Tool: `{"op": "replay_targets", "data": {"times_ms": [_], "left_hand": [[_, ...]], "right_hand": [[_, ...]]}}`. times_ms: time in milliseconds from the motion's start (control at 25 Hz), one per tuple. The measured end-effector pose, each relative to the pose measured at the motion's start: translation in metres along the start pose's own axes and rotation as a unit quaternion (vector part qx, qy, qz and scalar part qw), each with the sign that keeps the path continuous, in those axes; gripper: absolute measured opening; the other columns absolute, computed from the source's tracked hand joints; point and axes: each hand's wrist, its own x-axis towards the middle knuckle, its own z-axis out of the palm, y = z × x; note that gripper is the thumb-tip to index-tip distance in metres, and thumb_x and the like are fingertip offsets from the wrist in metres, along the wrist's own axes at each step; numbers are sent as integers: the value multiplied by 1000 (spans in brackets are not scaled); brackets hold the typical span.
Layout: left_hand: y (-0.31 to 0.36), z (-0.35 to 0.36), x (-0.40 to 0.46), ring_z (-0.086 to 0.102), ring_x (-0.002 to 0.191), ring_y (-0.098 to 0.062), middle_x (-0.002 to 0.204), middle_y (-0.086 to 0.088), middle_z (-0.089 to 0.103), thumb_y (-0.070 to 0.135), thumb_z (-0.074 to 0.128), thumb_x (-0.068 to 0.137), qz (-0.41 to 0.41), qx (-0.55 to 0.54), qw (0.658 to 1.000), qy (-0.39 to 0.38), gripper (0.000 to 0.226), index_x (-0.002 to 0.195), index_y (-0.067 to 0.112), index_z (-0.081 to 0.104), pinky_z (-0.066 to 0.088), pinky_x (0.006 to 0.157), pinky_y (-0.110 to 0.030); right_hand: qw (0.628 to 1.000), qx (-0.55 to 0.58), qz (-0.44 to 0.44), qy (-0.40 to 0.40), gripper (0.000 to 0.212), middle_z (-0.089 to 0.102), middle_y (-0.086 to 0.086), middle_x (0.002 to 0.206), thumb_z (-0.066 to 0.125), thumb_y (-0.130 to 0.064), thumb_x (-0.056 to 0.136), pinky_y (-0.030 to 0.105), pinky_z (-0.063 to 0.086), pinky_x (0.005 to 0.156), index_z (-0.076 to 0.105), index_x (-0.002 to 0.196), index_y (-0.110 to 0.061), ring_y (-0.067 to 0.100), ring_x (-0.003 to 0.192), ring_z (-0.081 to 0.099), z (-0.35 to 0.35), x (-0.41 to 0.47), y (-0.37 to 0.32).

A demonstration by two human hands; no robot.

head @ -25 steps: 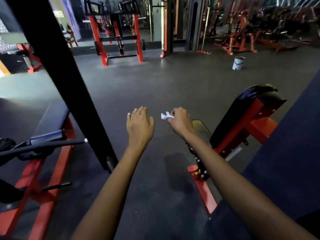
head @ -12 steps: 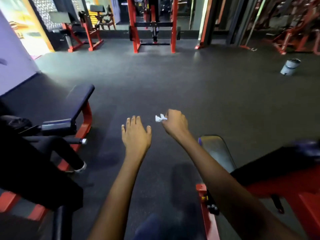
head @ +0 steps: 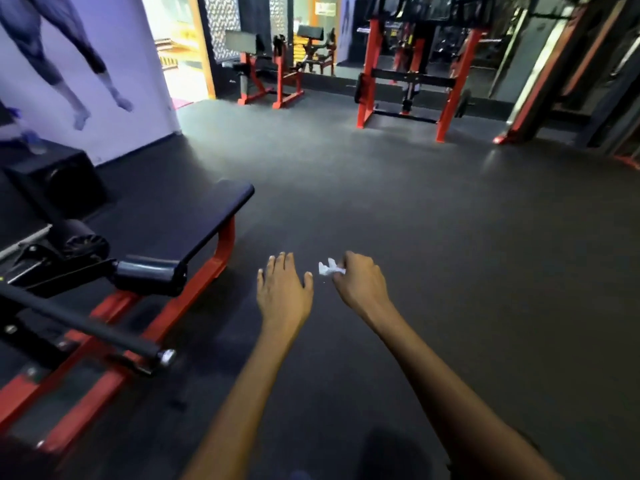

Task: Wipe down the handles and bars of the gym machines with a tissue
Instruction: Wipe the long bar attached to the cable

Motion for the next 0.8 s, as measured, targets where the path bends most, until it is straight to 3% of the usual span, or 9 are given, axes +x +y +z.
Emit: {"op": "replay_targets", "data": {"times_ms": [280,440,680,800], "left_hand": [[-28,30,133,17,147,-17,157,-3,27,35,43,99,-100,40,993,41,58,150,13,28,10,119,-35],[-69,32,198,22,146,-19,155,-6,32,34,47,97,-200,66,970,123,57,148,10,32,14,118,-36],[-112,34,239,21,146,-19,154,-5,33,33,46,97,-409,83,892,176,57,148,11,32,13,117,-37],[-136,39,233,20,146,-18,156,-5,30,31,45,98,-468,108,856,190,57,149,11,30,13,118,-36]], "right_hand": [[989,36,-94,-111,23,64,14,96,49,-27,91,31,40,64,57,90,-6,34,90,59,54,165,-36],[962,23,-201,-186,18,64,17,105,51,-23,89,34,45,74,60,96,-9,37,101,58,105,247,-83],[870,42,-372,-320,15,66,17,102,54,-20,88,34,45,74,61,93,-8,35,98,60,168,310,-148],[825,65,-419,-373,14,67,15,98,54,-21,88,32,44,71,61,90,-9,33,94,61,203,311,-173]]}}
